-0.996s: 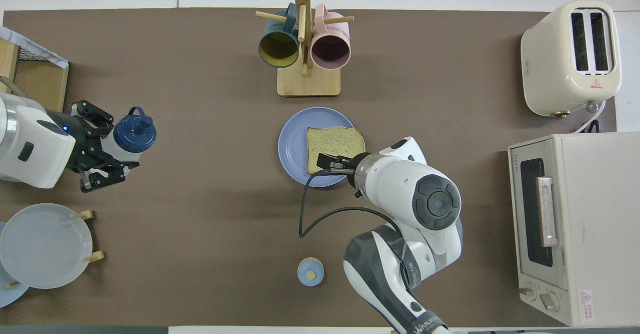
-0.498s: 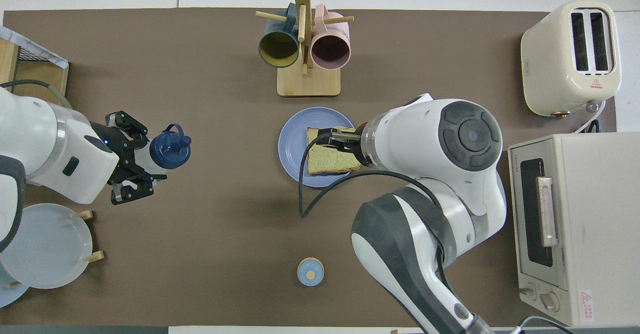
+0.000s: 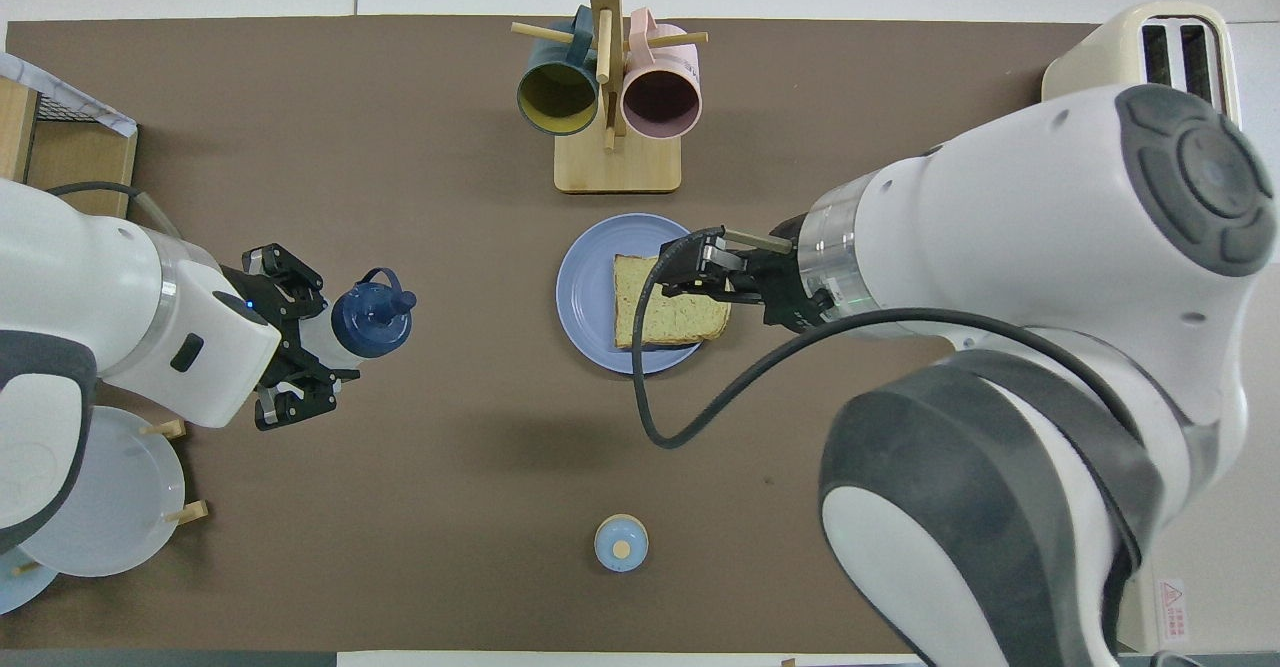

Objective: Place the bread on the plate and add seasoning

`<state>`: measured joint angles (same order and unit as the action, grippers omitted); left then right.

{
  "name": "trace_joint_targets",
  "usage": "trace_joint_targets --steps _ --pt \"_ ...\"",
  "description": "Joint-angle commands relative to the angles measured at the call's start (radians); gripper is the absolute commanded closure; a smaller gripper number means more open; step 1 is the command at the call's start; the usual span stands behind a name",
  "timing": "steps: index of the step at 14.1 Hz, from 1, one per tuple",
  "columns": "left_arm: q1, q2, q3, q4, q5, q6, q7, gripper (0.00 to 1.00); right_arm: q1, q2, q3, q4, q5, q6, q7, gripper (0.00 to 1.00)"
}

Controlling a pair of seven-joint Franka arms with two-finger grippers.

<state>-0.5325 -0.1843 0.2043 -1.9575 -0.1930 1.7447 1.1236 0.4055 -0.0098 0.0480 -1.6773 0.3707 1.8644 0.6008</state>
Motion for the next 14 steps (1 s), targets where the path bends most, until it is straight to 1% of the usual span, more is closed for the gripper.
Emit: trace_joint_targets --steps 1,2,3,4,5,6,8,10,11,12,14 --pt "-0.026 -0.052 -0.006 -0.055 -0.016 0.009 -0.053 1.0 0.012 -0.016 0.015 0.039 0.12 0.004 0.031 0.13" --pt "-0.032 -0.053 -0.011 -0.064 -0.016 0.018 -0.054 1.0 0.015 -0.012 0.016 0.057 0.152 0.004 0.046 0.22" --pt "-0.032 -0.058 -0.011 -0.07 -0.016 0.03 -0.054 1.0 0.042 -0.01 0.018 0.059 0.154 0.03 0.059 0.26" --pt "-0.037 -0.063 -0.013 -0.081 -0.017 0.042 -0.054 1.0 0.093 -0.01 0.018 0.047 0.146 0.12 0.068 0.27" --pt "-0.038 -0.067 -0.013 -0.086 -0.017 0.045 -0.053 1.0 0.117 -0.012 0.018 0.03 0.145 0.178 0.085 0.32" --pt "-0.04 -0.069 -0.013 -0.087 -0.019 0.045 -0.053 1.0 0.127 -0.018 0.018 0.009 0.143 0.215 0.097 0.33" --pt "-0.043 -0.07 -0.013 -0.095 -0.045 0.048 -0.053 1.0 0.133 -0.016 0.018 0.01 0.143 0.248 0.1 0.33" --pt "-0.043 -0.075 -0.013 -0.1 -0.048 0.053 -0.051 1.0 0.191 0.0 0.018 0.01 0.137 0.304 0.103 0.33" --pt "-0.043 -0.077 -0.013 -0.103 -0.049 0.056 -0.051 1.0 0.2 0.008 0.018 0.007 0.119 0.324 0.103 0.35" --pt "-0.043 -0.077 -0.013 -0.106 -0.051 0.058 -0.051 1.0 0.203 0.014 0.018 0.007 0.107 0.332 0.103 0.44" --pt "-0.044 -0.077 -0.013 -0.107 -0.056 0.058 -0.051 1.0 0.223 0.028 0.018 0.007 0.105 0.36 0.105 0.48"
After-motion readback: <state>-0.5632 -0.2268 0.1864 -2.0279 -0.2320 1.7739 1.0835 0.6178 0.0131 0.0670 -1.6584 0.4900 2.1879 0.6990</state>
